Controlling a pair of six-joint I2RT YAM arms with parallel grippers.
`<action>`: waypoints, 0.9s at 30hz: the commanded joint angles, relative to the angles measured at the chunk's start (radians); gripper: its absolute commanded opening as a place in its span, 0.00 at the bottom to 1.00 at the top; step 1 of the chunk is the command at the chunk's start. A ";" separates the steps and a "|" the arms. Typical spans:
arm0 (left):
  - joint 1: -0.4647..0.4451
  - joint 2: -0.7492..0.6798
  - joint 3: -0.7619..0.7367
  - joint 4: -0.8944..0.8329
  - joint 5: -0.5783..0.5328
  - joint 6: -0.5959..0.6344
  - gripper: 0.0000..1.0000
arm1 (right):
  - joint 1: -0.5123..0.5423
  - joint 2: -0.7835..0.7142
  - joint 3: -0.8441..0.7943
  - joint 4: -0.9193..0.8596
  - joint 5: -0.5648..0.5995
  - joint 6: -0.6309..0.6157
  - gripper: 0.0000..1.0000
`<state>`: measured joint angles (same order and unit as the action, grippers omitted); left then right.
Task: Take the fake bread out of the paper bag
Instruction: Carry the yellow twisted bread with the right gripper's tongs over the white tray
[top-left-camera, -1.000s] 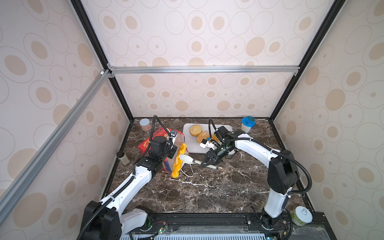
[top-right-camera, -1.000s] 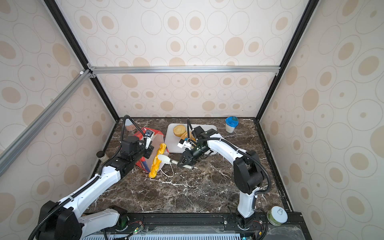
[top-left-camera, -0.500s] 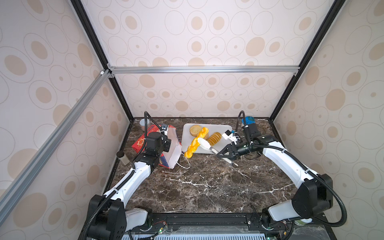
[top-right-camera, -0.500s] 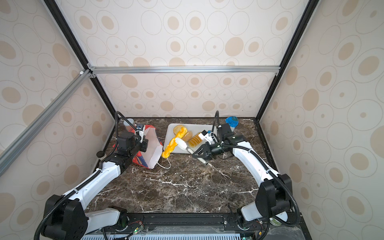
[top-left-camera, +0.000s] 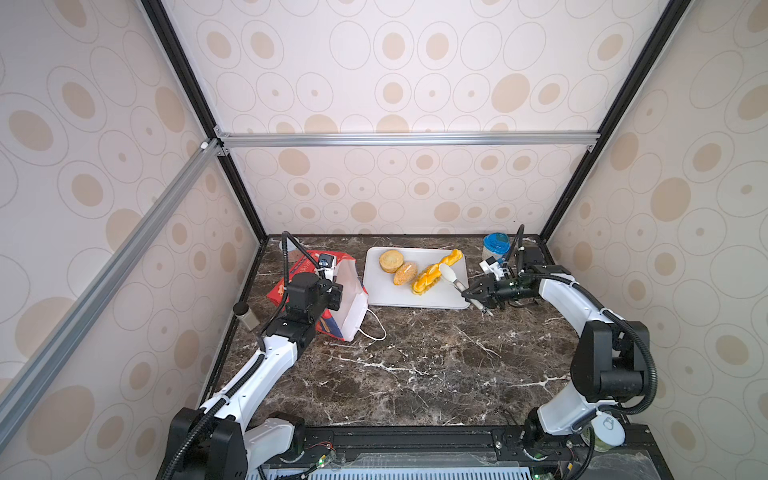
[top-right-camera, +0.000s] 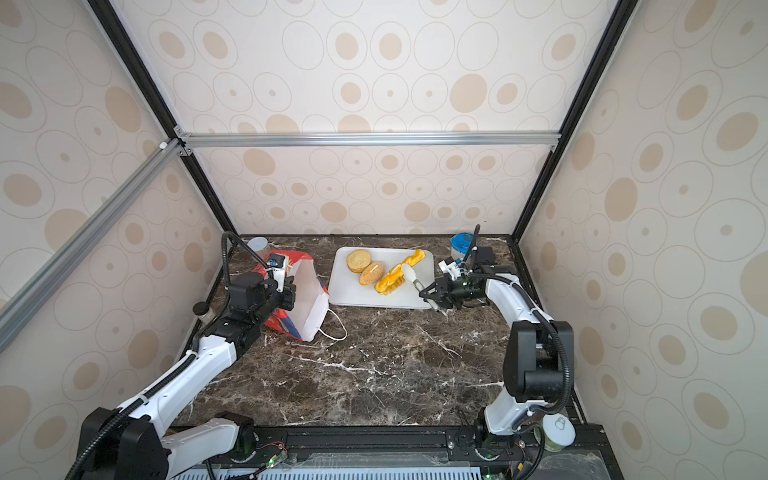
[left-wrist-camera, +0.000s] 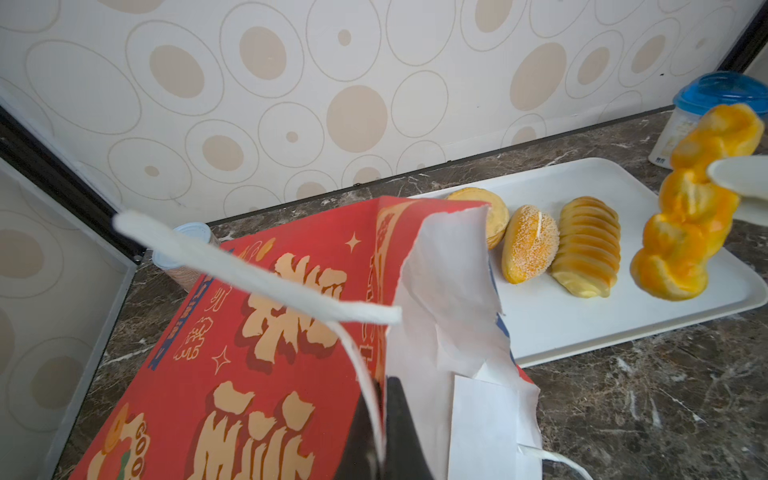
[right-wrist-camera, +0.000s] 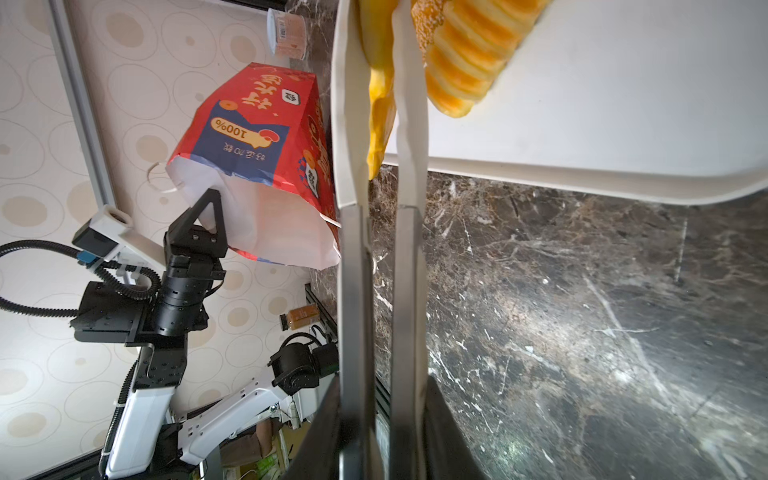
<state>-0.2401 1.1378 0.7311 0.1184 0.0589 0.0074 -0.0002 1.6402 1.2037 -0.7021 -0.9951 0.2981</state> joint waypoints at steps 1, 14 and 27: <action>0.007 -0.020 0.016 0.044 0.044 -0.021 0.00 | -0.032 -0.013 -0.049 0.066 -0.030 -0.002 0.00; 0.007 -0.036 0.011 0.045 0.070 -0.019 0.00 | -0.050 0.149 -0.038 0.118 -0.047 -0.012 0.00; 0.008 -0.041 0.018 0.028 0.100 -0.008 0.00 | -0.050 0.253 0.027 0.122 -0.037 0.005 0.20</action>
<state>-0.2401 1.1198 0.7307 0.1196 0.1226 -0.0071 -0.0509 1.8927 1.2152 -0.5903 -1.0214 0.3023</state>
